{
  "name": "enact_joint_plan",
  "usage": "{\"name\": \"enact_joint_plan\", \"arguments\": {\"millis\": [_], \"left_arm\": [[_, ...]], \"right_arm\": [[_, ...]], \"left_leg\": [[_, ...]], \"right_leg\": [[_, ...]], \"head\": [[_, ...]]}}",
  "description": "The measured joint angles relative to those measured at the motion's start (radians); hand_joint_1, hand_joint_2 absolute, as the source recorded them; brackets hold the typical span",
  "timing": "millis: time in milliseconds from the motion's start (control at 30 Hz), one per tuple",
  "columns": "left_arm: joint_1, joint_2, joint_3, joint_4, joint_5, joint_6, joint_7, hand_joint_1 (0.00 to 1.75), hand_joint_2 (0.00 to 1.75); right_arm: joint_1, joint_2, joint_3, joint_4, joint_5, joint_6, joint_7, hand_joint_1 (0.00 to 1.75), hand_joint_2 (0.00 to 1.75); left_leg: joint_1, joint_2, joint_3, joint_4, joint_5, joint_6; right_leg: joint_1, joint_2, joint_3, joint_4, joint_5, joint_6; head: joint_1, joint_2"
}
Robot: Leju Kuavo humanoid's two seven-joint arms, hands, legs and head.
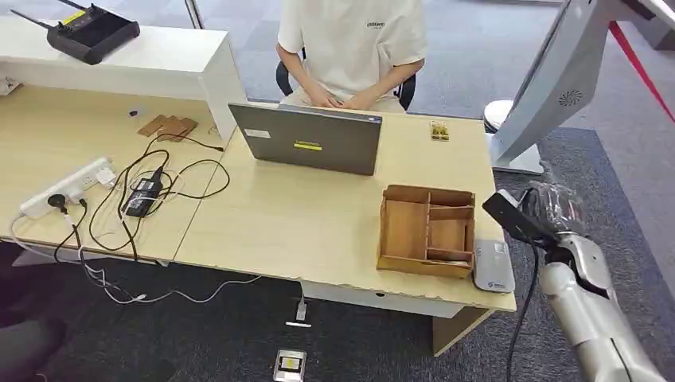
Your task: Pass the card to the sensor for recognition and then transmit it.
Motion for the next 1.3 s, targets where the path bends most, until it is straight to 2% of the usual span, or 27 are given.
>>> {"name": "enact_joint_plan", "arguments": {"millis": [1300], "left_arm": [[-0.004,0.011,0.002,0.0,-0.014,-0.001,0.011,0.0,1.75]], "right_arm": [[0.101,0.0,-0.008,-0.063,-0.008,0.068,0.042,1.75,1.75]], "left_leg": [[0.0,0.0,0.0,0.0,0.0,0.0]], "right_leg": [[0.0,0.0,0.0,0.0,0.0,0.0]], "head": [[0.0,0.0]]}}
